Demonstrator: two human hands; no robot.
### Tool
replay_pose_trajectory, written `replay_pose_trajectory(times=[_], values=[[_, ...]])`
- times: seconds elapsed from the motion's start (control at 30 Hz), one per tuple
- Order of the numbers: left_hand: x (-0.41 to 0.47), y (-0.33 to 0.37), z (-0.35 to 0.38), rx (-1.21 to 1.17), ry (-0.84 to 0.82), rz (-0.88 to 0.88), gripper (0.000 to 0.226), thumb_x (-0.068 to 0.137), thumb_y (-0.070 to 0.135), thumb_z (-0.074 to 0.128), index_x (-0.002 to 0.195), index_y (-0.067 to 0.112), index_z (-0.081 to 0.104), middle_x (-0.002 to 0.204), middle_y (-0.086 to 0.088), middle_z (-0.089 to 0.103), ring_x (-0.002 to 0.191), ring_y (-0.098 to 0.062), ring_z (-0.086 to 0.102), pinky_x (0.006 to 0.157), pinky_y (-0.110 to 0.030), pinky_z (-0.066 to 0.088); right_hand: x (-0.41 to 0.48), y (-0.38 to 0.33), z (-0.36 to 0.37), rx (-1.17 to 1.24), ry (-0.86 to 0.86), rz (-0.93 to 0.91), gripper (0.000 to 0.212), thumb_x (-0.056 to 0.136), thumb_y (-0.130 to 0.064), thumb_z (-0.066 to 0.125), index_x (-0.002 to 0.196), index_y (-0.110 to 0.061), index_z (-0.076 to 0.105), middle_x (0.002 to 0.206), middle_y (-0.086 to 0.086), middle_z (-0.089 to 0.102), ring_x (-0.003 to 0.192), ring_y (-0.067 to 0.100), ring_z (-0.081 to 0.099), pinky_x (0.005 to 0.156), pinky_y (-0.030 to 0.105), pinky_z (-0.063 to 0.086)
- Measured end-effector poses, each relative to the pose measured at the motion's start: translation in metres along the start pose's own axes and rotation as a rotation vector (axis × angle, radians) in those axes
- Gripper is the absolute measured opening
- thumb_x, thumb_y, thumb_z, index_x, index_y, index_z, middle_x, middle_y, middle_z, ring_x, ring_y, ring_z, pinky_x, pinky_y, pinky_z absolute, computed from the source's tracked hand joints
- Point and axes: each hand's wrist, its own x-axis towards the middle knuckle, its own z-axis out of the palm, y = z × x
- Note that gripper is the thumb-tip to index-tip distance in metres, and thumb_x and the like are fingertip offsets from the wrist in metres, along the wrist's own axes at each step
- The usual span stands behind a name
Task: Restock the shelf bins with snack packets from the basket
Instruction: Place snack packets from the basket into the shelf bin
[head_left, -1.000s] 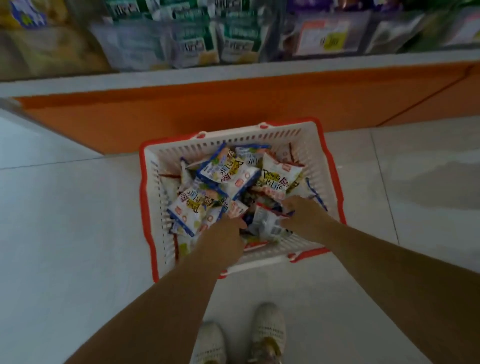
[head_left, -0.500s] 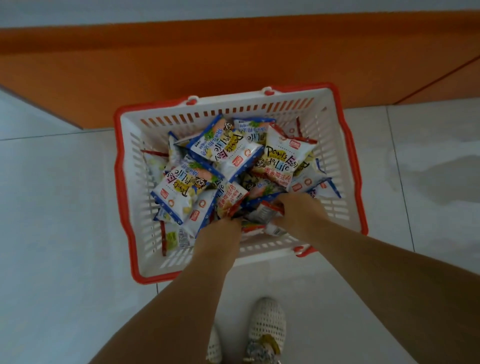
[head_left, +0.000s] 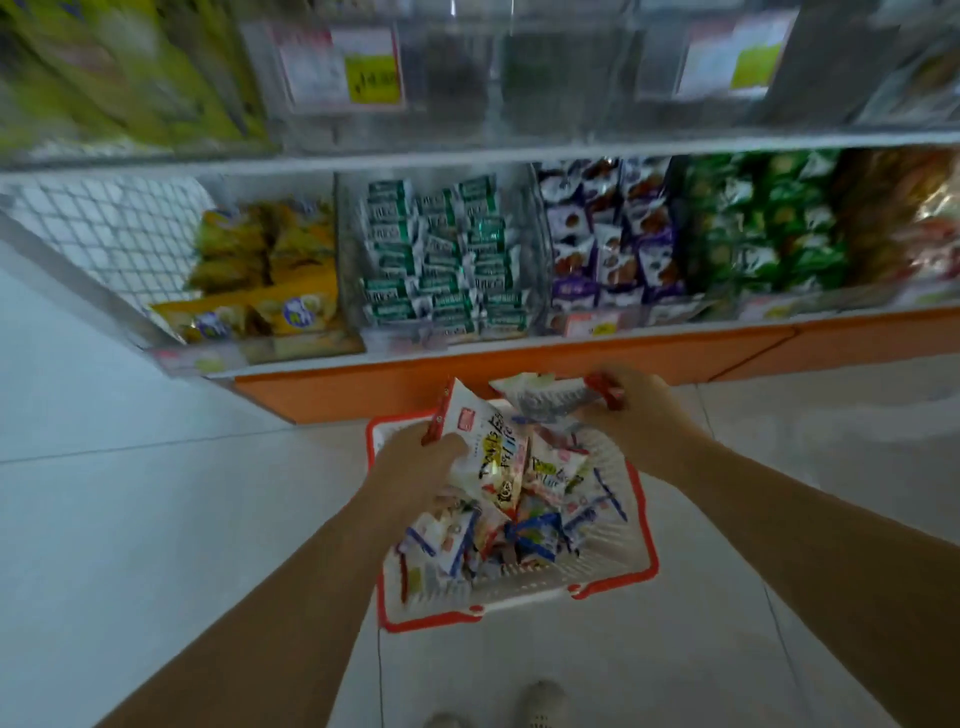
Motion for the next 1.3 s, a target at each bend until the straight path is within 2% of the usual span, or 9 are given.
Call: replay_pose_trajectory(times=[0.23,0.37,0.5,0.63,0.77,0.9,1.03,1.17,1.3], values=[[-0.061,0.098,-0.049,-0.136,0.015,0.196,0.034,0.091,0.025,0.068,0.121,0.025,0.054,0.114,-0.005,0.067,0.092,-0.028,0.071,0.073,-0.041,0.061,-0.042,-0.115,-0.091,0.043,0.089,-0.309,0.046,0.081,0.002,0.071,0.097,-0.039,0.06,0.11,-0.017,0.053,0.092,-0.004,0.056,0.075,0.003,0.044],[-0.081,0.146,-0.058,-0.013,0.099,0.45,0.04,0.094,0.025,0.062,0.127,0.037,0.043,0.112,0.005,0.066,0.09,-0.02,0.072,0.073,-0.05,0.061,-0.038,-0.148,-0.127,-0.035,0.115,-0.522,0.05,0.071,0.003,0.079,0.095,-0.038,0.064,0.13,-0.01,0.048,0.12,0.009,0.051,0.097,0.021,0.048],[-0.089,0.18,-0.055,0.02,0.043,0.525,0.031,0.101,0.016,0.049,0.112,0.044,0.054,0.113,0.019,0.061,0.091,-0.008,0.07,0.072,-0.043,0.062,-0.021,-0.169,-0.159,-0.045,0.073,-0.694,0.054,0.071,0.004,0.079,0.089,-0.043,0.058,0.138,-0.015,0.036,0.124,-0.002,0.044,0.093,0.007,0.045],[-0.098,0.216,-0.057,-0.16,0.051,0.375,0.031,0.102,0.016,0.042,0.103,0.031,0.068,0.106,-0.001,0.072,0.088,-0.018,0.072,0.077,-0.043,0.06,0.004,-0.193,-0.19,-0.067,0.015,-0.831,0.042,0.074,-0.004,0.079,0.088,-0.038,0.06,0.143,-0.021,0.03,0.133,-0.004,0.039,0.105,0.019,0.043],[-0.114,0.248,-0.058,-0.34,-0.016,0.399,0.036,0.093,0.049,0.049,0.084,0.026,0.077,0.089,0.0,0.077,0.08,-0.019,0.074,0.073,-0.04,0.059,0.024,-0.219,-0.211,-0.08,-0.055,-0.924,0.04,0.078,-0.008,0.078,0.086,-0.042,0.059,0.154,-0.012,0.025,0.136,-0.004,0.035,0.104,0.011,0.038],[-0.113,0.263,-0.066,-0.176,-0.077,0.433,0.046,0.071,0.059,0.069,0.105,0.028,0.067,0.099,0.002,0.077,0.094,-0.02,0.073,0.089,-0.044,0.056,0.039,-0.235,-0.211,-0.178,-0.133,-0.937,0.043,0.079,-0.011,0.077,0.089,-0.048,0.058,0.152,-0.026,0.019,0.133,-0.016,0.028,0.097,0.003,0.036],[-0.107,0.27,-0.089,-0.014,-0.042,0.414,0.044,0.068,0.051,0.069,0.104,0.026,0.066,0.099,0.001,0.076,0.091,-0.02,0.073,0.093,-0.044,0.055,0.044,-0.248,-0.225,-0.277,-0.471,-0.747,0.054,0.079,-0.036,0.078,0.115,-0.059,0.047,0.143,-0.04,0.023,0.124,-0.027,0.028,0.094,-0.001,0.034],[-0.107,0.28,-0.109,0.17,-0.093,0.437,0.037,0.066,0.049,0.07,0.1,0.034,0.066,0.091,0.012,0.076,0.084,-0.009,0.073,0.077,-0.027,0.059,0.056,-0.283,-0.225,-0.053,-0.54,-0.499,0.084,0.061,-0.06,0.074,0.134,-0.056,0.034,0.139,-0.028,0.042,0.124,-0.008,0.045,0.106,0.027,0.041],[-0.103,0.306,-0.121,0.22,-0.099,0.486,0.044,0.065,0.05,0.07,0.104,0.034,0.063,0.09,0.015,0.076,0.081,-0.007,0.073,0.068,-0.019,0.058,0.08,-0.316,-0.206,-0.152,-0.473,-0.475,0.086,0.07,-0.058,0.064,0.147,-0.047,0.027,0.127,-0.022,0.043,0.114,0.002,0.048,0.085,0.017,0.047]])
